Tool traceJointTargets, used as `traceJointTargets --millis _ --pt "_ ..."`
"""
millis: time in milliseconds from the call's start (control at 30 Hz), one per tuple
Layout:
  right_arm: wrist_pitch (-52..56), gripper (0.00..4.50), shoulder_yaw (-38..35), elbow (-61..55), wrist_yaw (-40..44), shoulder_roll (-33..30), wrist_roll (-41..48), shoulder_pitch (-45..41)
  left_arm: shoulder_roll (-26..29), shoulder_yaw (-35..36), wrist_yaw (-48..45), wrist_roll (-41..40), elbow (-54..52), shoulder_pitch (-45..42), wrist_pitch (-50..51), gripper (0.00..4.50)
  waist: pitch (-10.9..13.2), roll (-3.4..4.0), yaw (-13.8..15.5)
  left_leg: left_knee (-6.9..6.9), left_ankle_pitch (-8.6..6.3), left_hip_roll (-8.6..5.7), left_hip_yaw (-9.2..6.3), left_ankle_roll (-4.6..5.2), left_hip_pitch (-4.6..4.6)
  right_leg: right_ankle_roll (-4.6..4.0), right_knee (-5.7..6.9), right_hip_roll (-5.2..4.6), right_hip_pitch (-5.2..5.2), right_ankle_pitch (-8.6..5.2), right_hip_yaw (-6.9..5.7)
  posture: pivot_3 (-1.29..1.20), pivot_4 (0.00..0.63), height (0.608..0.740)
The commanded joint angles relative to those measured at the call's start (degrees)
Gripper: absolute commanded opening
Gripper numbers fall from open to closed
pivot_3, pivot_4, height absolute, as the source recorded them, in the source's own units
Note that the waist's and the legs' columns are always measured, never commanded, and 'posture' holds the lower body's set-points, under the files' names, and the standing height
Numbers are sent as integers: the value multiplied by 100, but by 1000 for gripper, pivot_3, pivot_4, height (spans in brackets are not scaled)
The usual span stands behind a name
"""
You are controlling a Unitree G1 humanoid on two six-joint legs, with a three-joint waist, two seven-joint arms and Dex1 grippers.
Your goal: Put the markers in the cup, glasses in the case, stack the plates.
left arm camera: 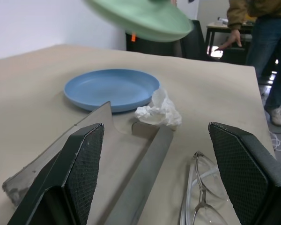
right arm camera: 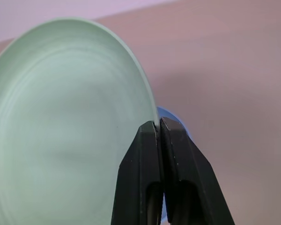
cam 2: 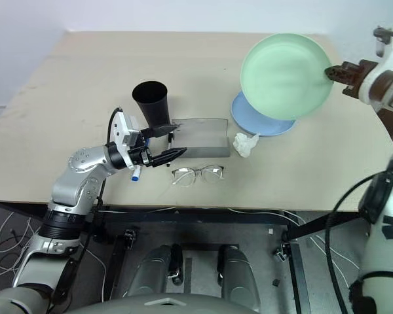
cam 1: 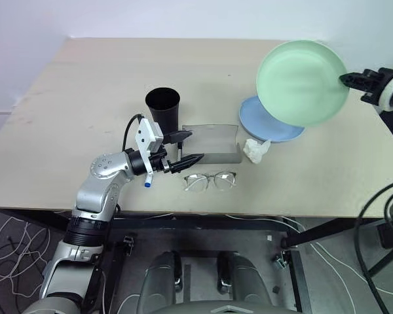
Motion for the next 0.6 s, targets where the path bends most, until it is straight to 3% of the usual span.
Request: traceJointTargets --millis 33,300,600 --pt "-490 16 54 673 -510 163 -311 -374 4 75 55 41 -153 28 -154 3746 0 0 21 7 1 -2 12 1 -10 3 12 -1 -11 2 2 0 150 713" --pt "-1314 16 -51 1782 -1539 692 -622 -534 40 79 61 95 -169 186 -300 3746 0 1 1 8 4 -1 43 3 -9 7 25 0 -23 4 14 0 150 713" --pt "-1751 16 -152 2054 -1945 1010 -664 -474 35 111 96 87 -151 183 -327 3746 -1 1 -116 8 5 2 47 5 3 8 30 1 -16 5 20 0 150 713"
